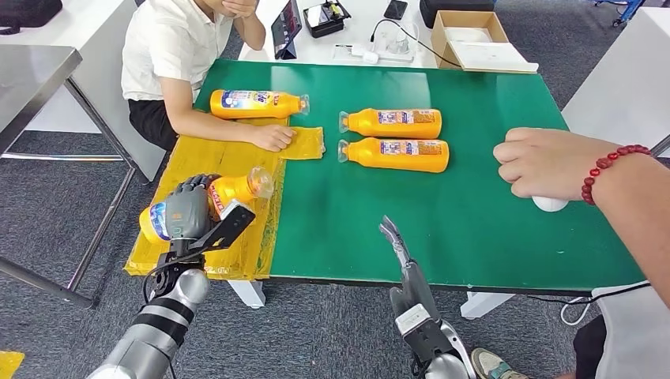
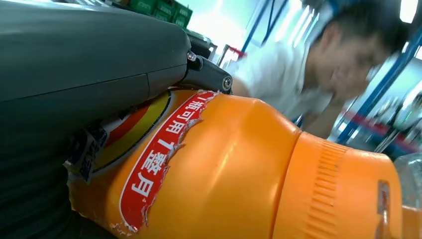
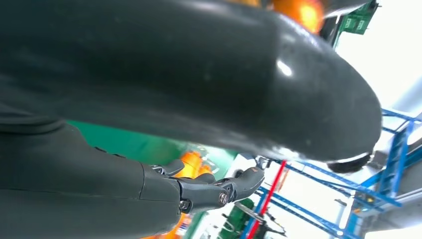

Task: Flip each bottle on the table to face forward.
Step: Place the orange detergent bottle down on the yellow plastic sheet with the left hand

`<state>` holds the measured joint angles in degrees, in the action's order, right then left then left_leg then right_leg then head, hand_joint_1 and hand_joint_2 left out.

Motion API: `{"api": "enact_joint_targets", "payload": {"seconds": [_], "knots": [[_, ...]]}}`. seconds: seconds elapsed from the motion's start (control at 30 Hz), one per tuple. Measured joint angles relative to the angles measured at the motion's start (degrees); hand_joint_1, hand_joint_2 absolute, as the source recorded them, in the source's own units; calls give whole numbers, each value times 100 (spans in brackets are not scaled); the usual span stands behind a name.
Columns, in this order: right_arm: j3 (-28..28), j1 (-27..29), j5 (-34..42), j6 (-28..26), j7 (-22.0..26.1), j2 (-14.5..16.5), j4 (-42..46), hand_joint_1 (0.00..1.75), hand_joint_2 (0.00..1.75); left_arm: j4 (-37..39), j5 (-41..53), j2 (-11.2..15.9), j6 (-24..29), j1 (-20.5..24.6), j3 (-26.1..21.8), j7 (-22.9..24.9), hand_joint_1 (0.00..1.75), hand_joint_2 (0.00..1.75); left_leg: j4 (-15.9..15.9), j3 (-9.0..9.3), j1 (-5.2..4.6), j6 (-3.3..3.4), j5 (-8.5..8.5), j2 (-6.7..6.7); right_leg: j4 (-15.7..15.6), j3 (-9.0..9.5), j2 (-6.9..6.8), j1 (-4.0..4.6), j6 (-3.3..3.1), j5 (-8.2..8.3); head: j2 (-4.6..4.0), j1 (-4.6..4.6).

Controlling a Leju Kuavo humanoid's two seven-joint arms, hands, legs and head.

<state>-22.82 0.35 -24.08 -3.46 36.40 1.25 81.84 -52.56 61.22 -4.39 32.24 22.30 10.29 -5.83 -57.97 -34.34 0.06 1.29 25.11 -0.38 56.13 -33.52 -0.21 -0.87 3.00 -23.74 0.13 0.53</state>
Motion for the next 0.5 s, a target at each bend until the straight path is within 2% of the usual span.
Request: {"api": "enact_joint_targets", "payload": {"seconds": [0.2, 0.3, 0.37, 0.4, 0.47, 0.5], "knots": [[-2, -239, 58, 87, 34, 106, -232, 0, 0, 1594, 691, 67, -456, 827, 116, 573, 175, 175, 0, 0, 0, -2, -3, 3, 2, 0, 1, 0, 0, 0, 0, 1], [-2, -289, 70, 90, 42, 137, -328, 0, 0, 2052, 789, 91, -521, 1017, 191, 649, 175, 175, 0, -2, 0, -3, -3, 3, 2, -1, 1, 0, 1, 0, 0, 1], [-2, -309, 80, 90, 46, 150, -382, 0, 0, 2277, 831, 98, -590, 1109, 220, 698, 168, 175, 0, -5, 0, -3, -2, 2, 1, -3, 0, 0, 1, 0, 0, 1], [-2, -318, 87, 88, 52, 156, -409, 0, 0, 2381, 857, 101, -659, 1154, 238, 727, 161, 175, 0, -6, 0, -3, -2, 0, 1, -4, 0, -1, 1, -1, 0, 1], [-2, -330, 108, 83, 64, 169, -459, 0, 0, 2551, 876, 103, -864, 1238, 277, 751, 128, 175, 0, -7, 0, -3, -2, -4, 1, -4, -1, -1, 0, -1, 0, 1], [-2, -333, 119, 79, 70, 180, -481, 0, 0, 2620, 870, 103, -991, 1277, 292, 734, 95, 175, 0, -6, 0, -3, -2, -5, 1, -3, -1, -1, 0, -1, 0, 1]]}}
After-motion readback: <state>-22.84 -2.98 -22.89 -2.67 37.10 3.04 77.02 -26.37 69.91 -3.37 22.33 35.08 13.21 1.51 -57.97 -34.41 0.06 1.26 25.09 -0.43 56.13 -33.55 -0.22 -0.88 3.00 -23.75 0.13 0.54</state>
